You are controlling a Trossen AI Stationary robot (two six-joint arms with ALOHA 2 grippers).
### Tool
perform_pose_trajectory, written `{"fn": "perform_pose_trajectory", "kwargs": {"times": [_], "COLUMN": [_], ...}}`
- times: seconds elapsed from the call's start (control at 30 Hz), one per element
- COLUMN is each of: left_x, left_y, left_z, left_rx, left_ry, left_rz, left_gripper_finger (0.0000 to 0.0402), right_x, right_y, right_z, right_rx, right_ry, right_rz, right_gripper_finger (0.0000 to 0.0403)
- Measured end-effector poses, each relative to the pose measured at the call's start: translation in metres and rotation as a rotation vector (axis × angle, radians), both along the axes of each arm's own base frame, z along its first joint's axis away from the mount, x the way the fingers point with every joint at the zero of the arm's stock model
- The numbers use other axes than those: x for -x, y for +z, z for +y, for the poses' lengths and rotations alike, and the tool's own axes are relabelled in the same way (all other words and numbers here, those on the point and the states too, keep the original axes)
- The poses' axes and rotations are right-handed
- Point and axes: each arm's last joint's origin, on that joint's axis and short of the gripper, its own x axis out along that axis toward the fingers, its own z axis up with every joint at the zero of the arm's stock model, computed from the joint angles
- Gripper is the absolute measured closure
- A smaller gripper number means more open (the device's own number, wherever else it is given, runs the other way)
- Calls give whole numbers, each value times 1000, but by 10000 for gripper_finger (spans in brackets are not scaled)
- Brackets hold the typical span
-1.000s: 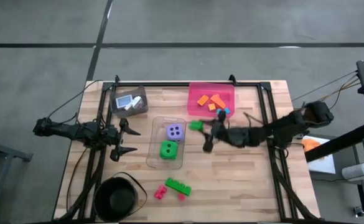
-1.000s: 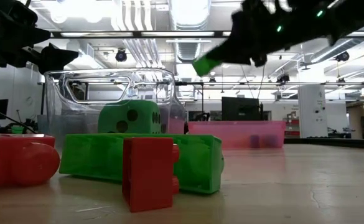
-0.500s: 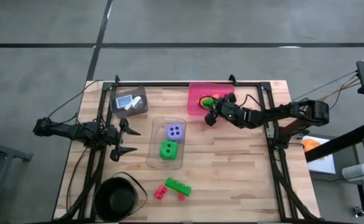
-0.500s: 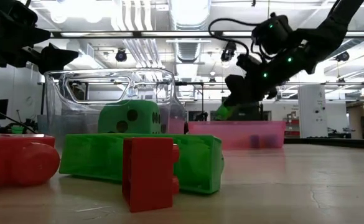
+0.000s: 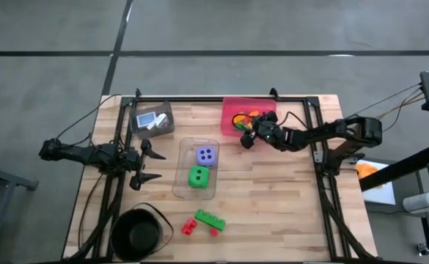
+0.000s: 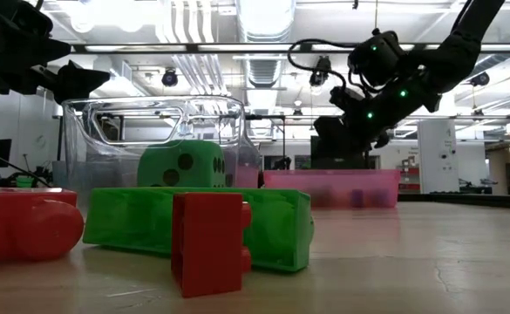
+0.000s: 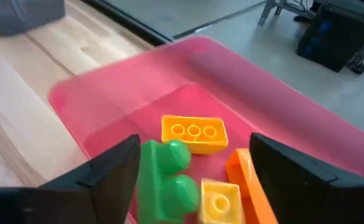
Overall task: Pick & Place Toys
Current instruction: Put the green game piece into the pink bin
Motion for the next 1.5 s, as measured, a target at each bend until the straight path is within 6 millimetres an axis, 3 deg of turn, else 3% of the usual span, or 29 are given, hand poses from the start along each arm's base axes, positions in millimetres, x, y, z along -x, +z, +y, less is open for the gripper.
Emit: {"fn": "perform_pose_trajectory", "kwargs": {"times": [0.17,0.37,0.5,0.77,0.97,1.13,1.37,1.5], "left_x": [0,0,0,0,0,0,0,0], "left_y": [0,0,0,0,0,0,0,0], "left_z": [0,0,0,0,0,0,0,0], "left_rx": [0,0,0,0,0,0,0,0], "left_ry": [0,0,0,0,1,0,0,0], "left_rz": [0,0,0,0,0,0,0,0], "left_gripper_finger": [74,74,74,74,74,74,74,74], "right_x": [-2,-16,-30,-42,-45,-59,-79,-89], "right_y": [11,25,34,50,42,25,-5,-12], "right_z": [1,22,57,151,217,256,283,292], "right_rx": [-18,-154,-192,-293,-313,-344,-409,-455], "right_ry": [33,258,435,661,678,696,663,663], "right_rz": [-61,-180,-208,-199,-45,18,150,189], "right_gripper_finger": [68,63,62,62,62,62,62,62]}}
